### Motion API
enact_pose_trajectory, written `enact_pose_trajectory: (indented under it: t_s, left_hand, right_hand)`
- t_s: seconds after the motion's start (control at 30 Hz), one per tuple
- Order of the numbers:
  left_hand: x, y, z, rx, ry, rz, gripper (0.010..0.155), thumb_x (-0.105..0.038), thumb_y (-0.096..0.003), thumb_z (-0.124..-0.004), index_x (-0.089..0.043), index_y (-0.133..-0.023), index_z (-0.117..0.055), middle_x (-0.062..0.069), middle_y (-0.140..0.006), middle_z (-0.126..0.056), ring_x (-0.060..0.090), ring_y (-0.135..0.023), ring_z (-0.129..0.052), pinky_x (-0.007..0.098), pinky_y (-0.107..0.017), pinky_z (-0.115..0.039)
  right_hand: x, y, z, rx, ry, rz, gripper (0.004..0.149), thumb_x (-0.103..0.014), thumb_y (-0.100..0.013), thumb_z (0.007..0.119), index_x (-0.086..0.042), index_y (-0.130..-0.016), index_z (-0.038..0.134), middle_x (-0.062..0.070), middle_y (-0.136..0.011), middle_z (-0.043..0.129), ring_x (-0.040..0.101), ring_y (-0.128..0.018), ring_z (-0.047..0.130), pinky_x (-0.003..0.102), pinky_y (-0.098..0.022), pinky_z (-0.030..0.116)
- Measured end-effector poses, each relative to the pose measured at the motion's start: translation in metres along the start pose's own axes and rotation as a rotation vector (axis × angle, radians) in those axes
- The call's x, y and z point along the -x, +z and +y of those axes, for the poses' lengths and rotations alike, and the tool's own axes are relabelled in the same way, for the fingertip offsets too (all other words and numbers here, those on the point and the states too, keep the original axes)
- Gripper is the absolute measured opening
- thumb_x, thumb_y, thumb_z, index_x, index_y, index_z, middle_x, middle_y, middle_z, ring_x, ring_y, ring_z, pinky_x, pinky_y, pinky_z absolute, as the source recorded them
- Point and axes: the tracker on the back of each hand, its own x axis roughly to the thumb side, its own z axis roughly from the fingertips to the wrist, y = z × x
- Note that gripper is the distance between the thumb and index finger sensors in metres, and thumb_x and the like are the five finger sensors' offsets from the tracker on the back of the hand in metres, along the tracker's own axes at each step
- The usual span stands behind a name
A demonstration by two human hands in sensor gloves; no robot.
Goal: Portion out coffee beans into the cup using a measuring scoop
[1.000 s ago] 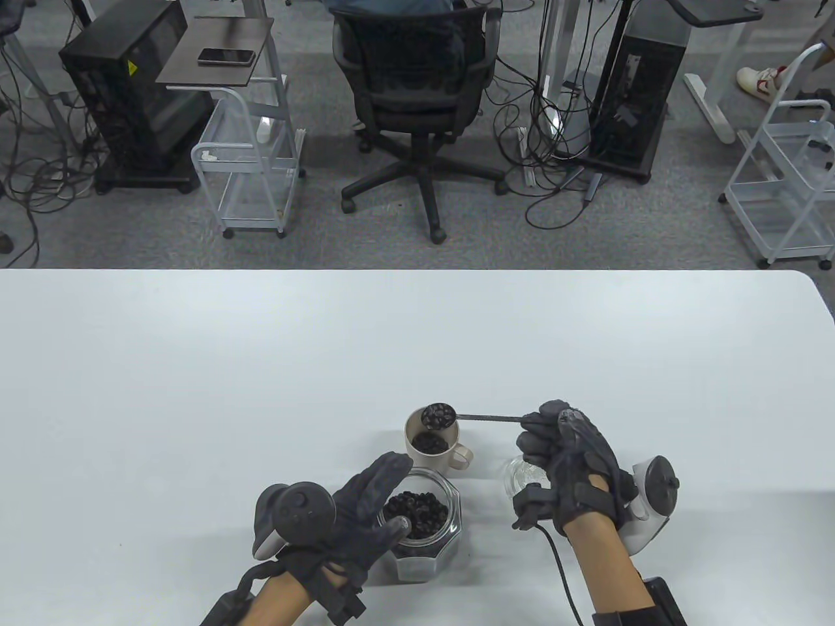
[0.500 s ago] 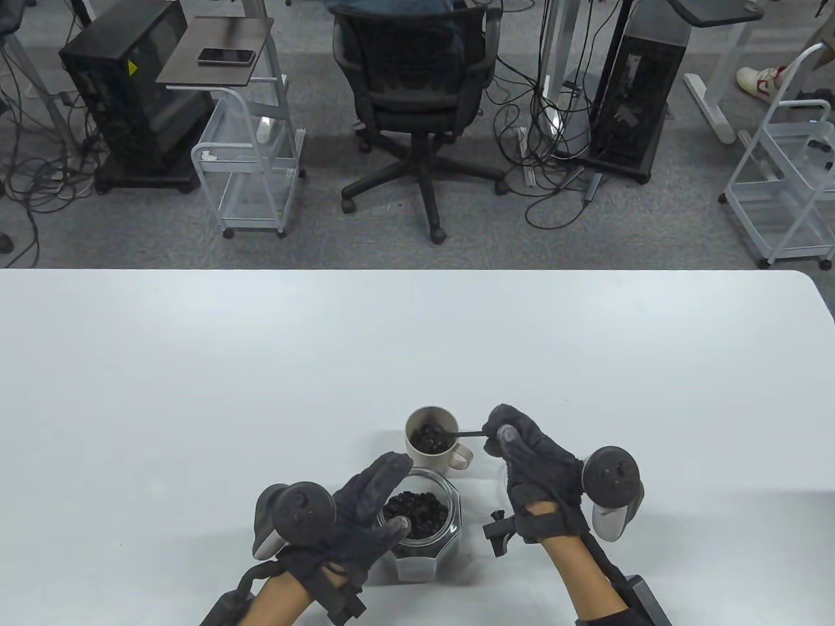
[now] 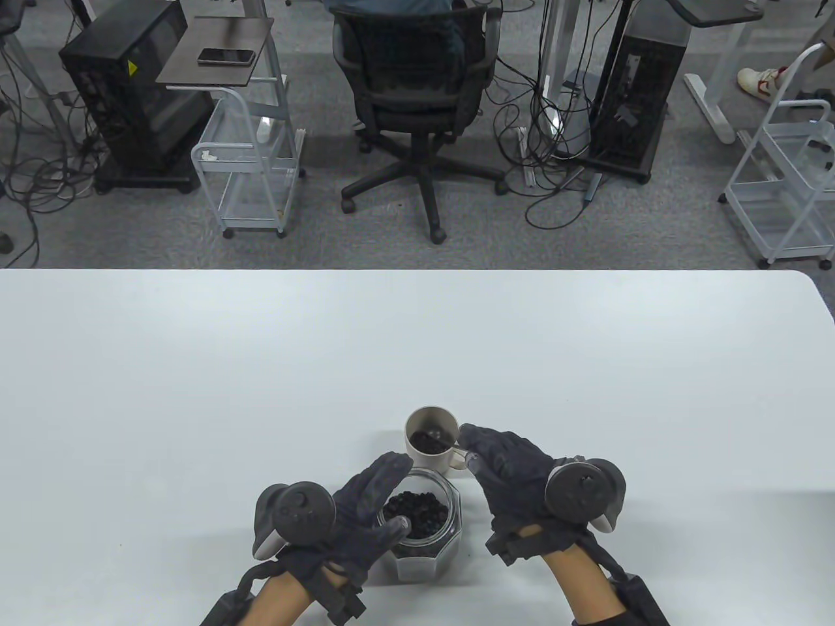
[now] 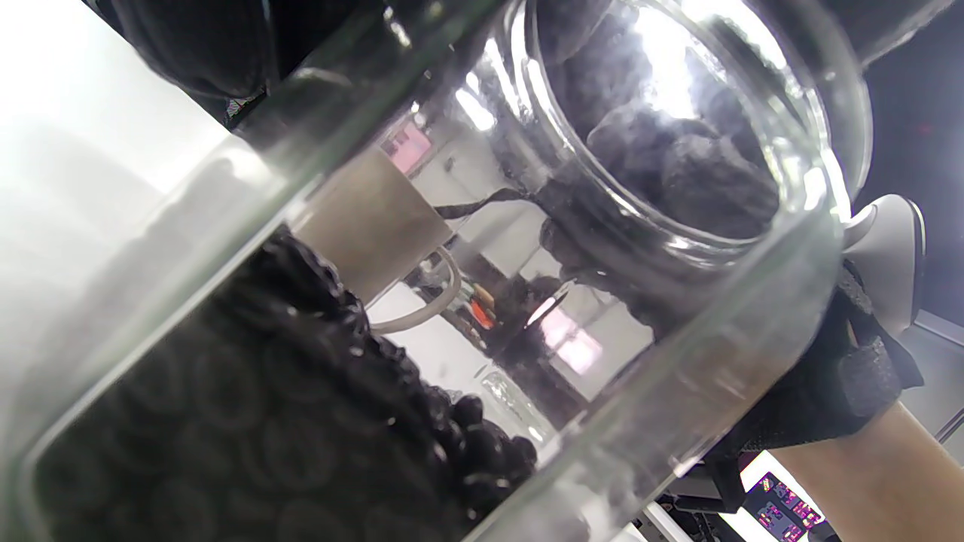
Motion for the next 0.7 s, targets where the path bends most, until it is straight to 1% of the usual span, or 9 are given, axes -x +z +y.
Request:
enact_pose_trajectory:
  t_s: [0.13,0.3,0.47,0.57,0.7]
  left_hand:
    - [0.000,0.000,0.000,0.000,0.000,0.000,0.087,-0.075,-0.0429,-0.058,-0.027,-0.113,-0.038,0.015,-0.118,-0.047,0.052,-0.100,-0.068,0.068,-0.066,-0.058]
    - [0.000,0.000,0.000,0.001,0.000,0.001,0.087,-0.075,-0.0428,-0.058,-0.027,-0.113,-0.038,0.015,-0.118,-0.046,0.052,-0.100,-0.068,0.068,-0.066,-0.058]
    - [0.000,0.000,0.000,0.001,0.000,0.001,0.087,-0.075,-0.0427,-0.058,-0.027,-0.113,-0.038,0.015,-0.118,-0.047,0.052,-0.100,-0.068,0.068,-0.066,-0.058]
    - [0.000,0.000,0.000,0.001,0.000,0.001,0.088,-0.075,-0.0427,-0.058,-0.027,-0.113,-0.038,0.015,-0.118,-0.046,0.052,-0.100,-0.068,0.068,-0.066,-0.058]
    - [0.000,0.000,0.000,0.001,0.000,0.001,0.087,-0.075,-0.0428,-0.058,-0.027,-0.113,-0.038,0.015,-0.118,-0.046,0.052,-0.100,-0.068,0.068,-0.066,-0.058]
  right_hand:
    - [0.002,0.000,-0.007,0.058,-0.047,0.028,0.044,-0.031,-0.051,0.077,-0.013,-0.090,0.080,0.026,-0.082,0.086,0.051,-0.063,0.096,0.062,-0.048,0.074]
    - [0.013,0.003,-0.015,0.165,-0.194,0.120,0.044,-0.032,-0.051,0.077,-0.012,-0.090,0.080,0.026,-0.081,0.086,0.051,-0.061,0.097,0.061,-0.046,0.075]
    - [0.033,0.011,-0.022,0.306,-0.392,0.323,0.043,-0.032,-0.051,0.077,-0.011,-0.089,0.080,0.026,-0.079,0.087,0.050,-0.059,0.097,0.060,-0.045,0.076]
    - [0.047,0.018,-0.025,0.397,-0.520,0.468,0.044,-0.033,-0.051,0.076,-0.011,-0.089,0.080,0.026,-0.078,0.087,0.050,-0.057,0.098,0.059,-0.044,0.076]
    - [0.061,0.027,-0.027,0.458,-0.679,0.606,0.043,-0.034,-0.052,0.075,-0.011,-0.089,0.079,0.026,-0.078,0.087,0.048,-0.057,0.098,0.058,-0.044,0.077]
